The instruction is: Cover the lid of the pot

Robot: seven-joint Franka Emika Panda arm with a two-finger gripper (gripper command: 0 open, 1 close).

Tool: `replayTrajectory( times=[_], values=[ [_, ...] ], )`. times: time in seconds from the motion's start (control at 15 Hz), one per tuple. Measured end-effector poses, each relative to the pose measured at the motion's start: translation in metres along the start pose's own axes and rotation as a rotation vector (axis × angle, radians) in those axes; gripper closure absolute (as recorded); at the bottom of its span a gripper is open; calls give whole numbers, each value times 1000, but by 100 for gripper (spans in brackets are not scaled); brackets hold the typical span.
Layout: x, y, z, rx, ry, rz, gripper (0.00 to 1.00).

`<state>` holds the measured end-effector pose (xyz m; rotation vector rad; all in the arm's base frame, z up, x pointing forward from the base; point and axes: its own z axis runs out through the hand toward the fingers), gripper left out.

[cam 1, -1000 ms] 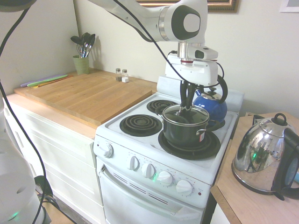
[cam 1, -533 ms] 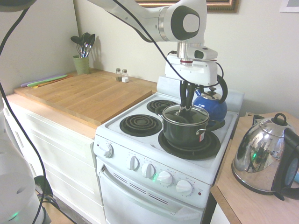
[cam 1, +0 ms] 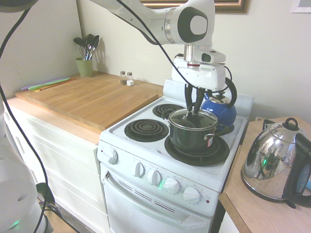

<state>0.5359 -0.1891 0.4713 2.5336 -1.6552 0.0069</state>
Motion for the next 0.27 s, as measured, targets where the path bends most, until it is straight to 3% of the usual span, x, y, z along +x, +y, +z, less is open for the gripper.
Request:
replayTrajectory(
  times=[0.27],
  values=[
    [-9, 15, -48, 61, 32, -1, 0]
  ],
)
